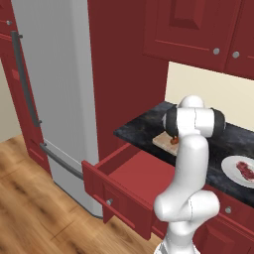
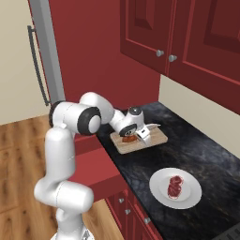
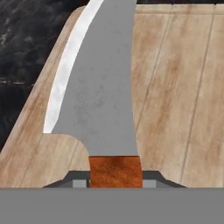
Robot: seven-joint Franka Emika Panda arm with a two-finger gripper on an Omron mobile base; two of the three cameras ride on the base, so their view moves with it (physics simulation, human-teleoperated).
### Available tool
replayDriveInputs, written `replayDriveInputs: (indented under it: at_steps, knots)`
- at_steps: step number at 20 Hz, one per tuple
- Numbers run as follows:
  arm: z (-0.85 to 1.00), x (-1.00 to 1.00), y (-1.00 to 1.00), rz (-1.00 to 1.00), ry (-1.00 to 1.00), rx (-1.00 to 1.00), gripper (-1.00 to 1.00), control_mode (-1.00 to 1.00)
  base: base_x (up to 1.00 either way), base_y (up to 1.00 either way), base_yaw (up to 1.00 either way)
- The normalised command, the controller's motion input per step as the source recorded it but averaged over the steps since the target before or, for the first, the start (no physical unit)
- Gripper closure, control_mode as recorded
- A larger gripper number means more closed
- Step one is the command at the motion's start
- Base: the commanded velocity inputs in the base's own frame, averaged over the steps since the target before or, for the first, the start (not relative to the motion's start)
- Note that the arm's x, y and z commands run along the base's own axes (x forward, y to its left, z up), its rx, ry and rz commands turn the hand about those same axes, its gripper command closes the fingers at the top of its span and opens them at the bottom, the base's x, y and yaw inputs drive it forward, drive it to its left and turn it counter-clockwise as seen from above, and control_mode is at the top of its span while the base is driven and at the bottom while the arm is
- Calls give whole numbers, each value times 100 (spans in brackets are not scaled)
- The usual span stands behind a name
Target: Pick up the knife from the drawer and place it on the cutting board. Then place the meat from the plate to the cutting board.
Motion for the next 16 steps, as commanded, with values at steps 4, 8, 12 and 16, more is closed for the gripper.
replayDriveInputs:
  at_steps: [4,8,12,16]
  knots:
    - [-38,6,0,1,4,0,100,-100,0,0,0]
    - [-56,-6,8,0,4,0,-100,-100,0,0,0]
    - [-30,-59,6,0,-3,0,-100,-100,0,0,0]
    - [-1,-60,0,0,-10,0,-100,-100,0,0,0]
